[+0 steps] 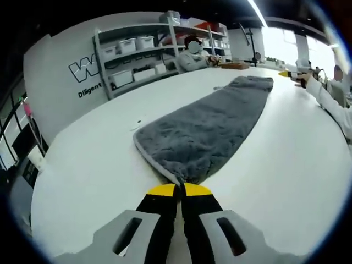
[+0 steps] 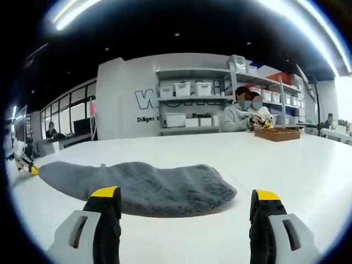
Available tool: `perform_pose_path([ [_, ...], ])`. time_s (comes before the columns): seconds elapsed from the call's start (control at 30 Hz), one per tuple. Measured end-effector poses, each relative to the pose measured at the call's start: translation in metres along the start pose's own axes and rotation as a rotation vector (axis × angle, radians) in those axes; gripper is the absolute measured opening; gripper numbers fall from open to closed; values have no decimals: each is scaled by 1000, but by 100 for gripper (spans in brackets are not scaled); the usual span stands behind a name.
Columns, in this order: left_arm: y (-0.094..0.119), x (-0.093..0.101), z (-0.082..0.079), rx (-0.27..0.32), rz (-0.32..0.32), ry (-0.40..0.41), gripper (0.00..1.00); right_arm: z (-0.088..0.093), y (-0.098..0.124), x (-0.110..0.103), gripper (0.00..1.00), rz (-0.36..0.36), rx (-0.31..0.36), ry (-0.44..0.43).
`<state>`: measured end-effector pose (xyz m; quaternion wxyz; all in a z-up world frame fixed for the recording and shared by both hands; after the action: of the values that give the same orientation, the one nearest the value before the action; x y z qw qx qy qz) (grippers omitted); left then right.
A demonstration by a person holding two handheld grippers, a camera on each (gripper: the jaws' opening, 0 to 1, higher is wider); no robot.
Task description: Open the folded towel by lifting each exposed corner and separating the folded layers until the towel lies flat within the target outline without major curled edges
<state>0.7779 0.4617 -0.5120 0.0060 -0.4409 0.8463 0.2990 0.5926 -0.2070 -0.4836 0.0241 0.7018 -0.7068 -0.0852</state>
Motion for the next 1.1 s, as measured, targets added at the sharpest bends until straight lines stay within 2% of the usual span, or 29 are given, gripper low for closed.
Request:
perform_pose_path([
  [0.27,8,-12,9,-8,-30,20,2,2,0,0,98,1,-8,-3],
  [0.67,18,-38,24,-28,-103,63,2,3,-1,1,97,0,-14,-8],
  [0.83,22,-45,27,-43,-133,55,2,4,-1,1,97,1,-19,-9],
  [1.1,26,-59,36,-50,-182,91,2,5,-1,0,97,1,-26,-8],
])
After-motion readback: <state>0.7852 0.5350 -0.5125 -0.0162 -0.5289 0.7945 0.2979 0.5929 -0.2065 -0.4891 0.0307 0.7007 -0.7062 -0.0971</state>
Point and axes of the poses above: the point that each gripper's makers call its tool centre point, and the gripper's own axes: y roughly backward along the fingers, x roughly to its right, z roughly out of its underside, the point moved 8 cm from there along y, roughly backward along the fingers, and after that the axes turned 10 degrees about -z, right-handed, at the moved point
